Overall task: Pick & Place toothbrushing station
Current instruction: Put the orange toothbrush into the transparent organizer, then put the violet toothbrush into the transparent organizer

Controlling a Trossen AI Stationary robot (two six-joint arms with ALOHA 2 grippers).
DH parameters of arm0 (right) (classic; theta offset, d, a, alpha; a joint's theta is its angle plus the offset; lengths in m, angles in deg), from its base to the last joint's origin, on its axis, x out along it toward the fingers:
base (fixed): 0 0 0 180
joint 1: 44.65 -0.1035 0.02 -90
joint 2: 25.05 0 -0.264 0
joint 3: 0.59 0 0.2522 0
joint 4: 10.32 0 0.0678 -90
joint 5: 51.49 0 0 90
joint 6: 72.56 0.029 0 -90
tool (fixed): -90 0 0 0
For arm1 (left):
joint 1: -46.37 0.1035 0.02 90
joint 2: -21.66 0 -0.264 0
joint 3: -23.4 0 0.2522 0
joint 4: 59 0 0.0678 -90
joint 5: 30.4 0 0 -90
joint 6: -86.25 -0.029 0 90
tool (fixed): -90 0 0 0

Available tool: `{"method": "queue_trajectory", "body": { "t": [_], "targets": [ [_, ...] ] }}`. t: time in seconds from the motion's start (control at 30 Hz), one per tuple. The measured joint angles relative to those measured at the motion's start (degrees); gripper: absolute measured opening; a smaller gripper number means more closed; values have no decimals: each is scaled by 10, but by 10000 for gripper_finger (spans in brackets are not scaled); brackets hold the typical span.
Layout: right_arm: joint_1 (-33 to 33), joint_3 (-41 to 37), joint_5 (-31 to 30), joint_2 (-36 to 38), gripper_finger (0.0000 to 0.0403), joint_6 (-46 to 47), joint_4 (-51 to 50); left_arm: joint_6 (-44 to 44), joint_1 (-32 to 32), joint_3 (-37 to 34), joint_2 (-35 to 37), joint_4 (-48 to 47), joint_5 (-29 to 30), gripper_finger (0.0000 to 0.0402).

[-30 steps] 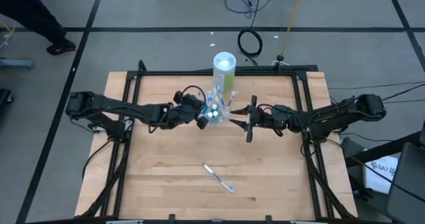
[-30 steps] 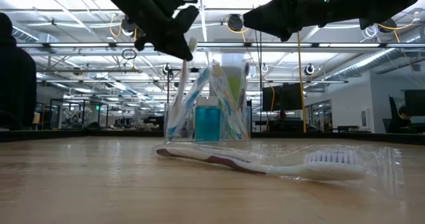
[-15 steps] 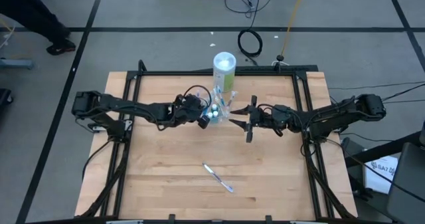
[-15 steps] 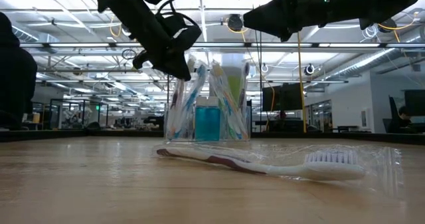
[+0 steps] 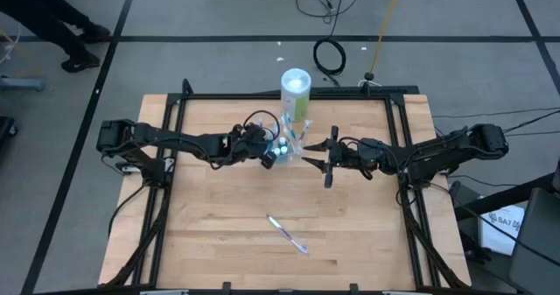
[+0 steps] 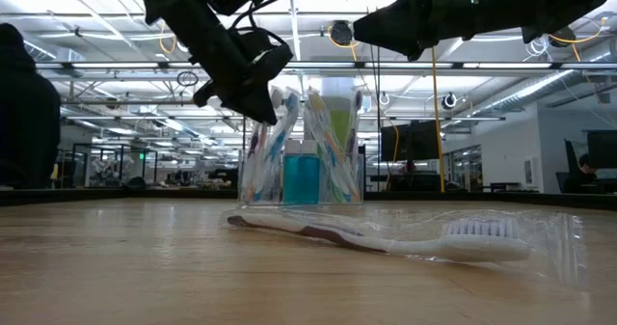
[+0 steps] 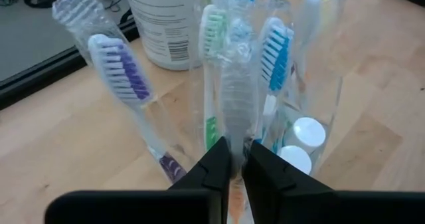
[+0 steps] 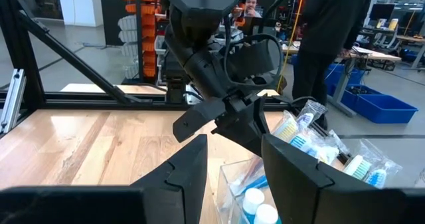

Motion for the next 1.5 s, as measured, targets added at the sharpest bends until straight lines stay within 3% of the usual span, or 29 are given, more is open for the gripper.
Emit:
{"method": "queue_trajectory", "body": {
  "t": [0.5, 0.83, 1.03, 1.37, 1.5],
  "targets": [
    [0, 0, 0, 0, 134, 0, 0, -11, 4, 0, 0, -34, -3, 92],
    [0, 0, 0, 0, 134, 0, 0, -10, 4, 0, 0, -41, -12, 169],
    [0, 0, 0, 0, 134, 0, 0, 19, 4, -1, 0, -85, -79, 199],
    [0, 0, 0, 0, 134, 0, 0, 22, 0, -1, 19, -90, -222, 205],
    [0, 0, 0, 0, 134, 0, 0, 29, -15, -1, 25, -88, -237, 205]
  ]
}}
